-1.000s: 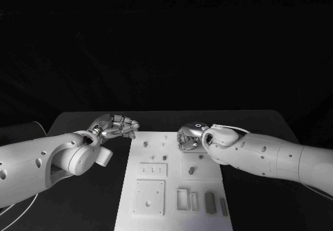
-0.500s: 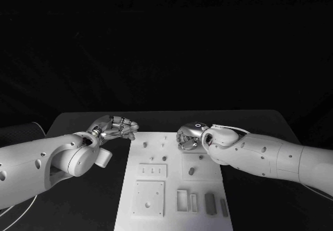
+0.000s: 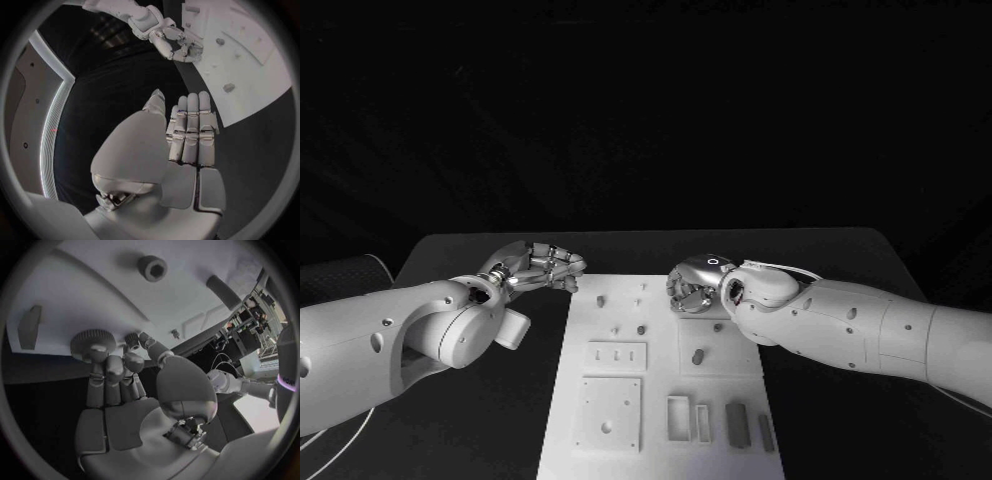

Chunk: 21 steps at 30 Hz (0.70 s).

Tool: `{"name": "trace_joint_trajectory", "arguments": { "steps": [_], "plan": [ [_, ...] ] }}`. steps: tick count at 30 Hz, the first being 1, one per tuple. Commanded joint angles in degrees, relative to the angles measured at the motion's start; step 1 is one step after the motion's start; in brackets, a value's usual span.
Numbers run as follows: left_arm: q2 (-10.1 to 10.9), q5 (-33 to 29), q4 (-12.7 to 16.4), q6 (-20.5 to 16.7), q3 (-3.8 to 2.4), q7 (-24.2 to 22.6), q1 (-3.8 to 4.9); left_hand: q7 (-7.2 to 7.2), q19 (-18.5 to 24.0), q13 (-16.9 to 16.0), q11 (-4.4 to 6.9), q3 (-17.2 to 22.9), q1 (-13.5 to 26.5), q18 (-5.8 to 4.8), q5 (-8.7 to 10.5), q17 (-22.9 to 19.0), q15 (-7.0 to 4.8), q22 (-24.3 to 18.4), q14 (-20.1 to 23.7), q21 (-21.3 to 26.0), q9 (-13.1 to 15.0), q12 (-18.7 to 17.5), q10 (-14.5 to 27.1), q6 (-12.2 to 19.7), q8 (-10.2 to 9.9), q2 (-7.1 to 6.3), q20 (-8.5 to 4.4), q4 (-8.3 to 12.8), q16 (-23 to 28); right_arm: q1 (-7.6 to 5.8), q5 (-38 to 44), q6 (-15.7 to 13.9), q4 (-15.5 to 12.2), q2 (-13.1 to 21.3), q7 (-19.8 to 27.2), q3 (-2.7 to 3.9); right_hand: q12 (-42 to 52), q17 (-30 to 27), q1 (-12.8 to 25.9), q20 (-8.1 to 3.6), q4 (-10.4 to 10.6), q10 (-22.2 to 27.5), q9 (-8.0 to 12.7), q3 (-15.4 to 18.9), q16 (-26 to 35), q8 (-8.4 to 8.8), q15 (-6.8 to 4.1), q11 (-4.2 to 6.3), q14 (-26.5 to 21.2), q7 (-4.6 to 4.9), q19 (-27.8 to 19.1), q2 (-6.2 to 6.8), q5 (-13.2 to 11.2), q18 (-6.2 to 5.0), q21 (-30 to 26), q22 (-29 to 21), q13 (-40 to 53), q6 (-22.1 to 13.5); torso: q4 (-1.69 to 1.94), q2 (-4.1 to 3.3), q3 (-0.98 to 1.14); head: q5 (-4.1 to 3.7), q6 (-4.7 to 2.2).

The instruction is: Assemble the parts on the task board

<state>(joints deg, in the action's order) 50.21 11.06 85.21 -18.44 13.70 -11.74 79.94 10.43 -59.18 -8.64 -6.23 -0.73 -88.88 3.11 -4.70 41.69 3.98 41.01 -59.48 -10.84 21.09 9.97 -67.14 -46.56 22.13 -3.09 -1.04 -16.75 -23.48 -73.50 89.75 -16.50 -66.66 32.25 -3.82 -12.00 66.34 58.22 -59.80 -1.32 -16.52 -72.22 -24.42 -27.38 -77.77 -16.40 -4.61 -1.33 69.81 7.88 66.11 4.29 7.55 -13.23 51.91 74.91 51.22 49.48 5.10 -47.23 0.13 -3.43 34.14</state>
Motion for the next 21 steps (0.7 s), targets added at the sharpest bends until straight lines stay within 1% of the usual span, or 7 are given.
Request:
{"name": "trace_joint_trajectory", "arguments": {
  "steps": [1,9,14,21],
  "plan": [
    [0.00,-0.27,0.02,0.37,-0.05,-0.28,0.11,-0.07,-0.06,-0.08,-0.10,-0.05,0.21,0.39,-0.21,0.07,0.07,-0.05,-0.02,0.36,-0.06,-0.26,-0.33,-0.47,-0.19,0.15,-0.31,0.05,0.35,0.98,0.76,3.43,0.23,0.54,-1.59,-0.68,0.37,0.08,0.62,-0.44,0.08,-0.18,0.06,-0.33,-0.41,-0.04,0.08,-0.23,0.30,0.25,0.11,0.19,0.24,-1.77,0.31,1.35,-0.01,-0.04,0.06,-0.11,-0.01,-0.08,-0.13],
    [0.08,-0.27,-0.06,0.31,-0.05,-0.28,0.11,-0.07,-0.07,-0.10,-0.10,-0.06,0.18,0.35,-0.20,0.14,0.08,-0.05,-0.01,0.39,-0.06,-0.30,-0.34,-0.47,-0.22,0.12,-0.34,0.05,0.41,1.06,0.76,3.30,-0.42,0.96,-1.72,-0.68,0.43,0.06,0.76,-0.47,0.12,-0.22,0.11,-0.33,-0.52,0.11,0.12,-0.28,0.30,0.31,0.11,0.42,0.20,-1.77,0.46,1.32,-0.06,-0.18,0.03,-0.23,0.08,-0.04,-0.26],
    [0.09,-0.27,-0.06,0.29,-0.05,-0.28,0.11,-0.06,-0.07,-0.11,-0.10,-0.06,0.16,0.33,-0.20,0.18,0.07,-0.05,-0.01,0.42,-0.06,-0.33,-0.34,-0.48,-0.24,0.12,-0.35,0.05,0.44,1.06,0.83,3.16,-0.87,1.34,-1.86,-0.68,0.47,0.04,0.70,-0.50,0.10,-0.26,0.10,-0.42,-0.58,0.13,0.14,-0.29,0.32,0.31,0.12,0.40,0.26,-1.77,0.53,1.31,-0.08,-0.16,0.07,-0.25,0.11,-0.13,-0.32],
    [0.14,-0.27,-0.11,0.19,-0.05,-0.28,0.11,-0.06,-0.08,-0.13,-0.10,-0.06,0.11,0.30,-0.20,0.25,0.07,-0.05,-0.01,0.45,-0.06,-0.36,-0.35,-0.49,-0.27,0.11,-0.37,0.06,0.48,1.08,1.04,3.05,-1.23,1.51,-2.08,-0.68,0.59,0.03,0.69,-0.56,0.14,-0.37,0.07,-0.53,-0.74,0.11,0.14,-0.28,0.39,0.30,0.19,0.36,0.36,-1.77,0.72,1.30,-0.10,-0.02,0.09,-0.32,0.10,-0.30,-0.60]
  ]
}}
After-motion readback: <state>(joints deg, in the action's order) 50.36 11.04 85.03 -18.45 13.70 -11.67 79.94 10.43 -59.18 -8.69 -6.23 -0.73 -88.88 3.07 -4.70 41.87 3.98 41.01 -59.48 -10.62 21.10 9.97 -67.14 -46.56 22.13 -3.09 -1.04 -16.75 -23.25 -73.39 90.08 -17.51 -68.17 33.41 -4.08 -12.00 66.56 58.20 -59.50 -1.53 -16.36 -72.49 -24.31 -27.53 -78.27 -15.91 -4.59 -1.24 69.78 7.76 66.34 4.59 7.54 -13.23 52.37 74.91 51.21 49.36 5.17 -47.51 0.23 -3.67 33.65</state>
